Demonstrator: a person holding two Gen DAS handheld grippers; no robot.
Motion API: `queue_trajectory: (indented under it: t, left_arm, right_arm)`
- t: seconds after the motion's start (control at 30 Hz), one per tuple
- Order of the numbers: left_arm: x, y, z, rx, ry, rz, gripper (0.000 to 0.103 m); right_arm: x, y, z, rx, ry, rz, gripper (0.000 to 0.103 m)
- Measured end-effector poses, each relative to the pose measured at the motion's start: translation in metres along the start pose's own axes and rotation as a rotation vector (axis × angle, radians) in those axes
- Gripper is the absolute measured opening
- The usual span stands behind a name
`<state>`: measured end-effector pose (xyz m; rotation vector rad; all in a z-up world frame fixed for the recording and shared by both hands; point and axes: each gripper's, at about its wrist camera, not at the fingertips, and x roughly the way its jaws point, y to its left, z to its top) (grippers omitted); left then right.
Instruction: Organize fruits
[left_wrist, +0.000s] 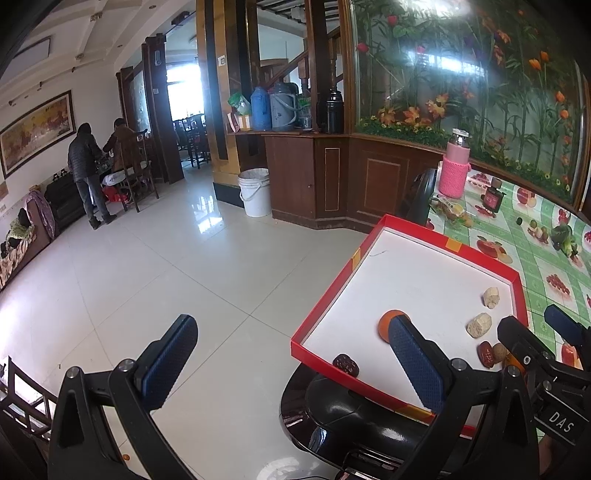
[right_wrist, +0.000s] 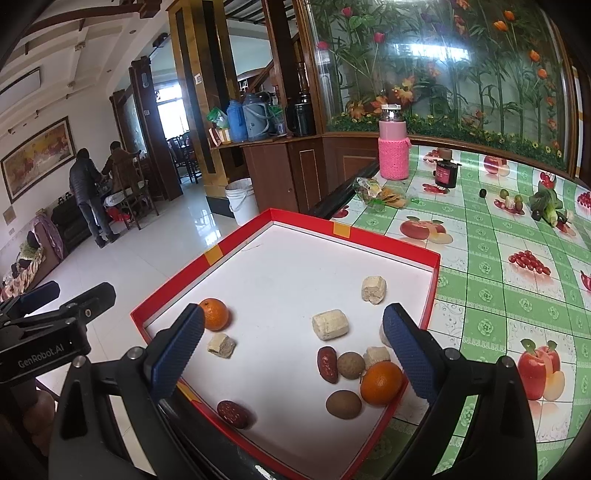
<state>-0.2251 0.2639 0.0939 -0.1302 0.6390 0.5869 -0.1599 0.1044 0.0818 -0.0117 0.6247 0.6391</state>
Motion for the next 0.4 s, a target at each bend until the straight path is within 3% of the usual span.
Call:
queue_trajectory:
  t: [0.4]
  left_arm:
    - [0.0004,-0.009,0.0034,0.004,0.005,-0.033,0.103]
  right_arm:
    - [0.0018,0.0008,0.0003,0.005,0.001,0.0,0.097]
